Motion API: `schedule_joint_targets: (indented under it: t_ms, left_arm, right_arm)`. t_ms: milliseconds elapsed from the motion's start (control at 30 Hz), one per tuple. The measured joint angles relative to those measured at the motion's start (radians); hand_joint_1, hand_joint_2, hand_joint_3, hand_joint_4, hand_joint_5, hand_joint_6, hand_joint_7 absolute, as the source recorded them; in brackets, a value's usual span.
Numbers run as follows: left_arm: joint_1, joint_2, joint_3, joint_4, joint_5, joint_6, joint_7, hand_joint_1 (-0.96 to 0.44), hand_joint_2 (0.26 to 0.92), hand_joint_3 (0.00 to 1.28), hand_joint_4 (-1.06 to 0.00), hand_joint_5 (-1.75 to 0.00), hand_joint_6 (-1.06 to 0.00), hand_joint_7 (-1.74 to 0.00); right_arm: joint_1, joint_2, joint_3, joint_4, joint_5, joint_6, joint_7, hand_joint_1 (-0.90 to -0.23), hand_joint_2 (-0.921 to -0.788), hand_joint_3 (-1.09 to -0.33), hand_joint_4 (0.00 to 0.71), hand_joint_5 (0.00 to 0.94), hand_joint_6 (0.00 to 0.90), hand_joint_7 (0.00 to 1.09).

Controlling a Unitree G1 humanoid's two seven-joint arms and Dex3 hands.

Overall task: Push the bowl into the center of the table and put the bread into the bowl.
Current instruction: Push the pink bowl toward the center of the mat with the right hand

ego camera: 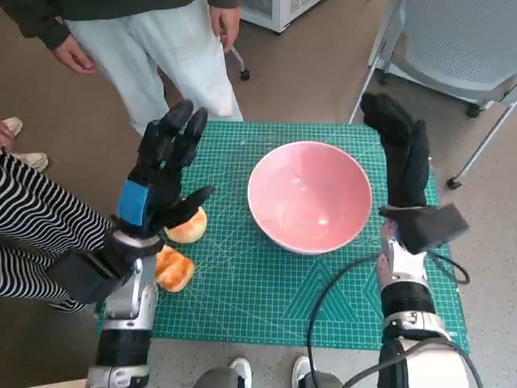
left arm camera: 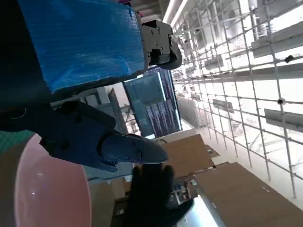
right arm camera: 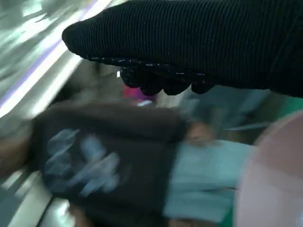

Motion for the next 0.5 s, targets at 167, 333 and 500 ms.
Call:
schedule_joint_targets:
  t_ms: [167,333,500]
  left_arm:
    - [-0.02,0.001,0.002,0.013,-0.001,-0.005,-0.01,-0.6,0.921,0.17,-0.18,0.0,0.0,-0.46]
    - [-0.032,0.005,0.006,0.028,-0.004,-0.013,-0.025,-0.6,0.921,0.17,-0.19,0.0,0.0,-0.46]
    - [-0.046,0.014,0.011,0.046,-0.011,-0.021,-0.049,-0.6,0.921,0.16,-0.19,0.0,0.0,-0.47]
  right_arm:
    - [0.04,0.004,0.023,-0.114,0.039,-0.005,0.05,-0.671,-0.921,-0.77,0.167,0.001,-0.001,0.6]
    - [0.075,0.01,0.048,-0.209,0.071,0.009,0.087,-0.679,-0.921,-0.762,0.163,0.0,-0.001,0.6]
    - [0.094,0.01,0.056,-0.253,0.102,0.021,0.114,-0.669,-0.921,-0.752,0.162,0.0,-0.001,0.6]
